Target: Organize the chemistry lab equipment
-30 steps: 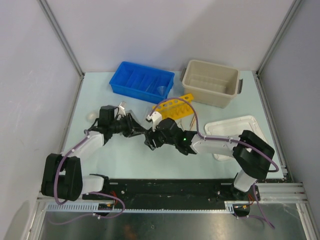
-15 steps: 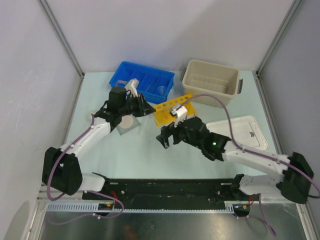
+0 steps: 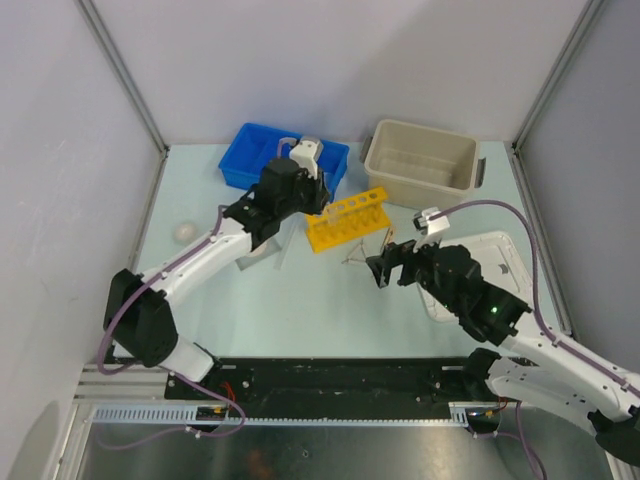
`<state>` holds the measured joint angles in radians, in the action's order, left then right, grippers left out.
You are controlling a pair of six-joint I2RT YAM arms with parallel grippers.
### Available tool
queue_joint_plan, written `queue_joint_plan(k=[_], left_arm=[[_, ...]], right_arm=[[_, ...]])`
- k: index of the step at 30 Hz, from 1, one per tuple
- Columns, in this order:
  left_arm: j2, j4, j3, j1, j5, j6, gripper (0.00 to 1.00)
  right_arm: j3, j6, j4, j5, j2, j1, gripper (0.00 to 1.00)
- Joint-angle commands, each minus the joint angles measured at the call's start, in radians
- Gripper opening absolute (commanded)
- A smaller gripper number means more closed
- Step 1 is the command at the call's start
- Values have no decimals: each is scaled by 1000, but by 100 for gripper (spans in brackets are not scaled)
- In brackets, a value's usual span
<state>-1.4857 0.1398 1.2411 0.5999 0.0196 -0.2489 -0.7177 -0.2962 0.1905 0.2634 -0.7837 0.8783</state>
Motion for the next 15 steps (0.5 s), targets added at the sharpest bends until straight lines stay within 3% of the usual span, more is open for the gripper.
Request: queue_joint_plan(k=[1, 15], left_arm=[[-35, 7, 48, 11, -131, 81, 18], [-112, -7, 39, 42, -214, 124, 16]], right_arm=[[-1, -18, 52, 24, 73, -41, 99], [-2, -32, 90, 12, 155, -88, 99]])
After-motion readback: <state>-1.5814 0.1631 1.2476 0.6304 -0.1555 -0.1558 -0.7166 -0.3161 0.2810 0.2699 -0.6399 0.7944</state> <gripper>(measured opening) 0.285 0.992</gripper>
